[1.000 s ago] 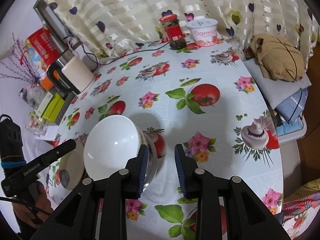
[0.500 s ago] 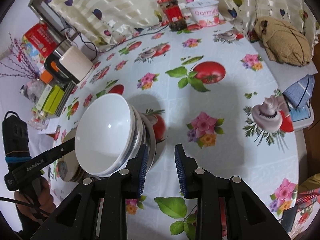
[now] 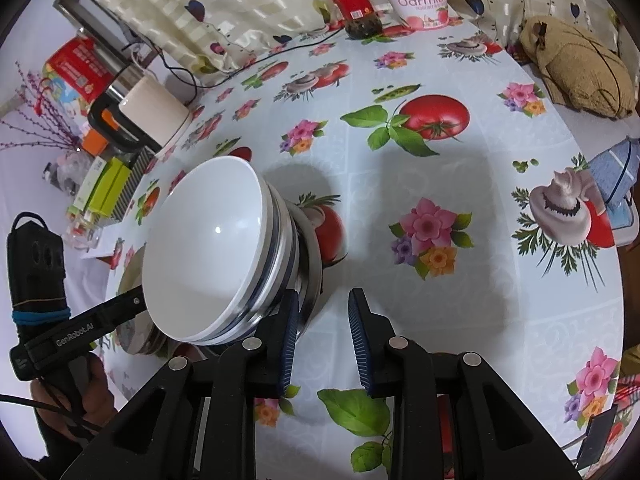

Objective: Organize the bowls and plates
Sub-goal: 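Close the left gripper on the steel bowl rim, then lift the steel bowl of white bowls with the left gripper over the beige plates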

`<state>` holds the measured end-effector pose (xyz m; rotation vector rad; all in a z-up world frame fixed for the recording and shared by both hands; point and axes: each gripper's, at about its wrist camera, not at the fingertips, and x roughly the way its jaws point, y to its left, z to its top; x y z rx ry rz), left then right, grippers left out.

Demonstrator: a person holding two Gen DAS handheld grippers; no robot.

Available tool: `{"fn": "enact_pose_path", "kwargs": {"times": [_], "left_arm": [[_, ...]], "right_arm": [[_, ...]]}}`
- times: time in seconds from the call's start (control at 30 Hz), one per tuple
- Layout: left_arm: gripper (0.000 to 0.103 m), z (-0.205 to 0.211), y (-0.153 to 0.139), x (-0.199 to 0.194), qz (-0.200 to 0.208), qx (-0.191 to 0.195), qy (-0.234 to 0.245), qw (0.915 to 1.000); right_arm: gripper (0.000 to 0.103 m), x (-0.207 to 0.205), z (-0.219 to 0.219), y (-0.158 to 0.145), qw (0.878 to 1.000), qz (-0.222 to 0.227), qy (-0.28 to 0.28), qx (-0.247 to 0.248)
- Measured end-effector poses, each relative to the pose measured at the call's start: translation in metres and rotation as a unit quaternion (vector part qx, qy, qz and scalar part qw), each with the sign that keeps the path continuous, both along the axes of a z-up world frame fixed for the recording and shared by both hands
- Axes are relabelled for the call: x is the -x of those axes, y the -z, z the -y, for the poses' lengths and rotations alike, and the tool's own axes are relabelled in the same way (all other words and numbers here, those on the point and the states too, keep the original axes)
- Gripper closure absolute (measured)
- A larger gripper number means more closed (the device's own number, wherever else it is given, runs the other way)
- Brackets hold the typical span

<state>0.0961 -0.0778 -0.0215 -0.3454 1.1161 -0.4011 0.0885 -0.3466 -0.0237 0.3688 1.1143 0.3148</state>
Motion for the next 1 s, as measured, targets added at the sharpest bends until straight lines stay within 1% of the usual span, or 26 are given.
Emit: {"fn": "enact_pose_path", "kwargs": {"times": [0.23,0.37,0.53,0.57,0.63,0.83,1.0], "left_arm": [[0.079,0.001,0.008,-0.002,-0.011,0.003,0.001,0.9999],[0.079,0.002,0.012,-0.003,-0.013,0.004,0.004,0.9999],[0.083,0.005,0.019,-0.004,-0.02,0.012,0.012,0.9997],[0.086,0.005,0.02,-0.004,-0.02,0.015,0.014,0.9996],[0.089,0.006,0.02,-0.004,-0.018,0.019,0.016,0.9995],[0.089,0.007,0.019,-0.004,-0.007,0.013,0.016,0.9998],[0.09,0.009,0.017,-0.004,0.004,-0.002,0.02,0.9998]], "right_arm": [[0.085,-0.001,-0.003,0.003,1.0,-0.001,-0.006,-0.007],[0.086,-0.001,-0.003,0.004,1.0,0.0,-0.007,-0.014],[0.088,-0.002,-0.004,0.005,1.0,0.001,-0.009,-0.02],[0.089,-0.002,-0.004,0.005,1.0,0.001,-0.01,-0.021],[0.09,-0.003,-0.005,0.006,1.0,0.0,-0.011,-0.023],[0.09,-0.003,-0.006,0.008,1.0,0.003,-0.012,-0.025],[0.09,-0.003,-0.007,0.007,1.0,0.008,-0.012,-0.022]]}}
